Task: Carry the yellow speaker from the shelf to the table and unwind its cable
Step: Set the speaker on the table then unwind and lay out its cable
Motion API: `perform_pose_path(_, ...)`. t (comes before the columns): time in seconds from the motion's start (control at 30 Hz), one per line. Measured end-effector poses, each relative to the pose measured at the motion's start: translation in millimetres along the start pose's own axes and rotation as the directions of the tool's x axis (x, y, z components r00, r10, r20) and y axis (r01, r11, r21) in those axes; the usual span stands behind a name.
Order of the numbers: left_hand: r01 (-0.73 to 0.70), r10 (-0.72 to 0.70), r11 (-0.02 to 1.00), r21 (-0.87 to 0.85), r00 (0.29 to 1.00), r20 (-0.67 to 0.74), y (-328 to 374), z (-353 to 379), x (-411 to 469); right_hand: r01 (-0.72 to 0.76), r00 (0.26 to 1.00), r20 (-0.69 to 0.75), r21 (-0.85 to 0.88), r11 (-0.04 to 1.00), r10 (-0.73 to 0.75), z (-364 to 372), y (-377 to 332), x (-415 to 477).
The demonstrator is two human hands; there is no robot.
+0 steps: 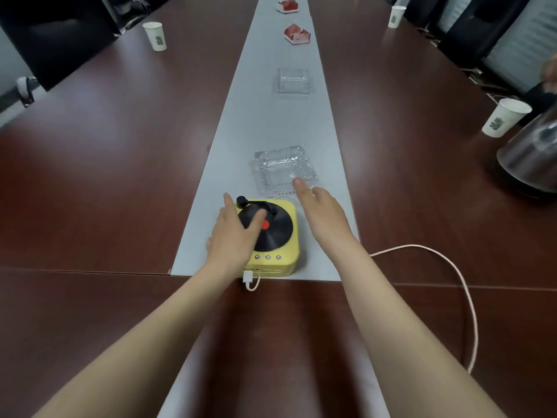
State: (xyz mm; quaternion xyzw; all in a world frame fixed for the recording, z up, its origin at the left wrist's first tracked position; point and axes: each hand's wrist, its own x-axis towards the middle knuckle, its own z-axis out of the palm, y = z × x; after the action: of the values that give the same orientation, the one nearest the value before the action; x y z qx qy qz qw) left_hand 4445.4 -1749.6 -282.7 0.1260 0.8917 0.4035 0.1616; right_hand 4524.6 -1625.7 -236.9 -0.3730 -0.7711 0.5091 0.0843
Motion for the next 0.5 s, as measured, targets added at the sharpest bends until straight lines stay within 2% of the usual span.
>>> perform_pose_path(0.1, -0.014, 0.018, 0.972, 0.235, 1.0, -0.017, 9.7, 9.2, -7.8, -0.012, 1.0, -0.031, -0.357, 0.934, 0.001, 7.4, 8.6, 14.7)
perform_pose_path(0.17, 0.001, 0.002, 0.948, 0.319, 1.0, -0.009, 17.6, 15.0, -14.5, -0.025, 0.999, -0.036, -0.487, 0.873, 0.009, 9.5, 19.2, 22.9)
perform_pose_path(0.23, 0.013, -0.013, 0.924, 0.383, 1.0, -0.001, 20.2, 19.7, -17.0, -0.04, 0.999, -0.037, -0.494, 0.868, 0.025, 10.1, 31.2, 30.2)
perform_pose_path(0.37, 0.047, -0.062, 0.888, 0.458, 0.998, 0.018, 22.9, 26.0, -16.1, -0.074, 0.996, -0.077, -0.402, 0.913, 0.047, 11.6, 48.9, 35.4)
perform_pose_path(0.5, 0.059, -0.083, 0.88, 0.472, 0.996, 0.029, 26.4, 28.0, -15.0, -0.064, 0.996, -0.09, -0.496, 0.866, 0.022, 7.6, 57.8, 34.1)
